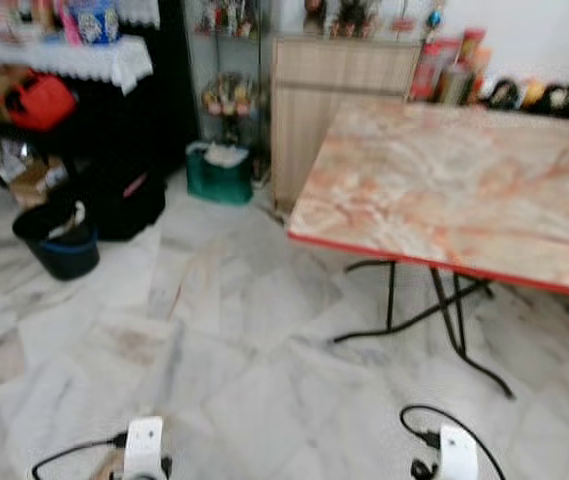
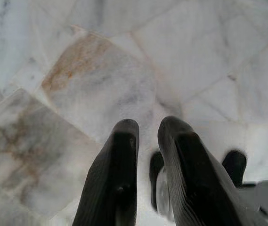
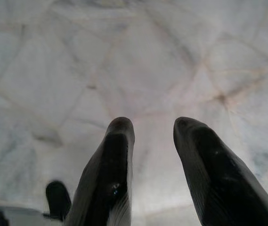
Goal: Setting the table
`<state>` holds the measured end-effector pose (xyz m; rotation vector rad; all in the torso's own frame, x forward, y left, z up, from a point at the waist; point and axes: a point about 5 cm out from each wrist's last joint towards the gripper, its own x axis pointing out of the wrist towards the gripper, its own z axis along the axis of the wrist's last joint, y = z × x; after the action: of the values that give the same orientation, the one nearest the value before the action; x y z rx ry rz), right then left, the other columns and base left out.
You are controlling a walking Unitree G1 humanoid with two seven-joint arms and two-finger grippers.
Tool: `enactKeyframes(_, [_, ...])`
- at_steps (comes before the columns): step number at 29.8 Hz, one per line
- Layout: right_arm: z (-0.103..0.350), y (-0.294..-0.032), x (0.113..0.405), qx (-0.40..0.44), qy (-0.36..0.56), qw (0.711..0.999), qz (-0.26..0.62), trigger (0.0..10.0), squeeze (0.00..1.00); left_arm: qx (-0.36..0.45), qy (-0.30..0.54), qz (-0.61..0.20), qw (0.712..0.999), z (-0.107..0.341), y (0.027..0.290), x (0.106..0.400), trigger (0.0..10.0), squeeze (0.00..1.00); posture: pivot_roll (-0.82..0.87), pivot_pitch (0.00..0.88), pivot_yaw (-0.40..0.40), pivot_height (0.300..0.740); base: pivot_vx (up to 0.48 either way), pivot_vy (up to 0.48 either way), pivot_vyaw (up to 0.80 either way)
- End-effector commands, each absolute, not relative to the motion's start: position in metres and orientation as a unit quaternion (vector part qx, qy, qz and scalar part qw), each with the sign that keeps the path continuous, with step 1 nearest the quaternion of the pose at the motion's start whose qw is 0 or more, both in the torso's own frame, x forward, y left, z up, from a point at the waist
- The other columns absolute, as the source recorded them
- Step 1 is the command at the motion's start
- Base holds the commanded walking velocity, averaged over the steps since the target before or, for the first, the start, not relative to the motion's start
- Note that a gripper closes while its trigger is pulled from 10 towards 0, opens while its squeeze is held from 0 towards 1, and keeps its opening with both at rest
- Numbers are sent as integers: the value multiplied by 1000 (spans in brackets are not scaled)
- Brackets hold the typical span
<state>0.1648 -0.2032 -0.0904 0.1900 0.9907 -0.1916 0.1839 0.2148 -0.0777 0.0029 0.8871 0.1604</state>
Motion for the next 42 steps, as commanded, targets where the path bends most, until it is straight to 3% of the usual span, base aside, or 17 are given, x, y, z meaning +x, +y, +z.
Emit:
enactKeyframes(1, [-90,-205,165,87,474,871,-93,10000,0,1,433,73,898,-78,213,184,10000,0,82,0,-27,728,0,-356,0])
enactKeyframes(9, [-90,-206,165,80,472,873,-94,10000,0,2,439,66,896,-79,210,184,10000,0,79,0,-25,728,0,-344,374])
enactKeyframes(42, [-90,-210,163,89,472,871,-104,10000,0,6,458,66,887,-83,214,174,10000,0,47,0,-13,728,22,-339,50])
